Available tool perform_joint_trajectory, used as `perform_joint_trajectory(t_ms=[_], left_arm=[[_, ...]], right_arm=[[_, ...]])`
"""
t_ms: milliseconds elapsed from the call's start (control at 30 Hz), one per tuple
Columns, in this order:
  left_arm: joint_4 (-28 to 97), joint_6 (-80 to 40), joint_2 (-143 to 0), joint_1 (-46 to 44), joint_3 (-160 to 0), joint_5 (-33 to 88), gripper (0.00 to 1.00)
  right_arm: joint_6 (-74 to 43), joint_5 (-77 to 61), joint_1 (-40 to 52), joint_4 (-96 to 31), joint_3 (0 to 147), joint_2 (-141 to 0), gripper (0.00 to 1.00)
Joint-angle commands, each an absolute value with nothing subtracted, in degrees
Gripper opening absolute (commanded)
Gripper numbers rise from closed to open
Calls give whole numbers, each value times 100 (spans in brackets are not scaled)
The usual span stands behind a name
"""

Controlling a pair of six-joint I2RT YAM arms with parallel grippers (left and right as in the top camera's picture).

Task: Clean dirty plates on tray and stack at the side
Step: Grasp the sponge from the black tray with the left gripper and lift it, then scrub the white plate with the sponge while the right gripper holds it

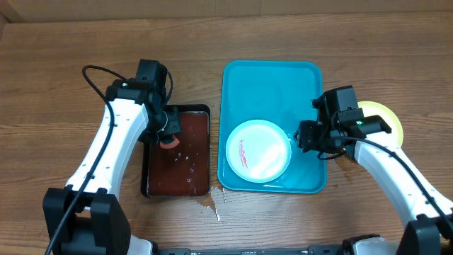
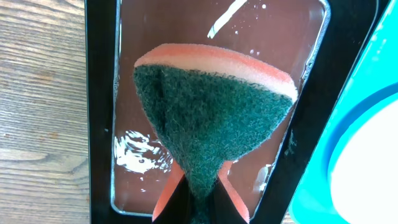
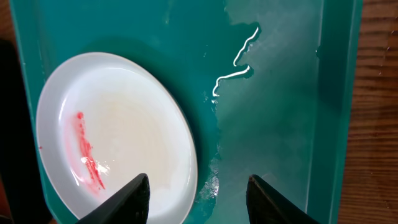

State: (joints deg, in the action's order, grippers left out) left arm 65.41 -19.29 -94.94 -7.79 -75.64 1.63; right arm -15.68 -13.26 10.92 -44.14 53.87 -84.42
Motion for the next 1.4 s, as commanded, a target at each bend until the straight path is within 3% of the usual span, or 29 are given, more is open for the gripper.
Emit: perform_joint_trajectory(t_ms=[0,267,500,633,667,733,1000,1367], left_arm=[[6576,-1817,-9437,-792,-7699,106,4],[6676,-1776,-9437,-792,-7706,106,4],[6906,-1776,-9437,-792,-7966,106,4],[7129,-1772,-9437,-792,-8331,102,4],[7181,-1774,-9437,-792,-8444,106,4],[7192,-1778,-9437,-803,-8512,154,4],[6167,-2128,-9439,-1507,-8497,1796,4],[4661,-3116,-10219,-3437,-8180,1070,4]], right_arm=[[-1496,-1295,1184,-4324,5275,-8667,52],[-1892,-515,1682,-3848,5059,-9061,50],[-1916,-519,1881,-3470,5019,-9421,37],[-1955,-517,1929,-3371,5019,-9640,19],[-1981,-517,1929,-3369,5019,-9662,10],[-1979,-521,1929,-3371,5019,-9662,4],[-1979,-523,1929,-3393,5019,-9662,4],[-1977,-565,1929,-3479,5019,-9662,4]])
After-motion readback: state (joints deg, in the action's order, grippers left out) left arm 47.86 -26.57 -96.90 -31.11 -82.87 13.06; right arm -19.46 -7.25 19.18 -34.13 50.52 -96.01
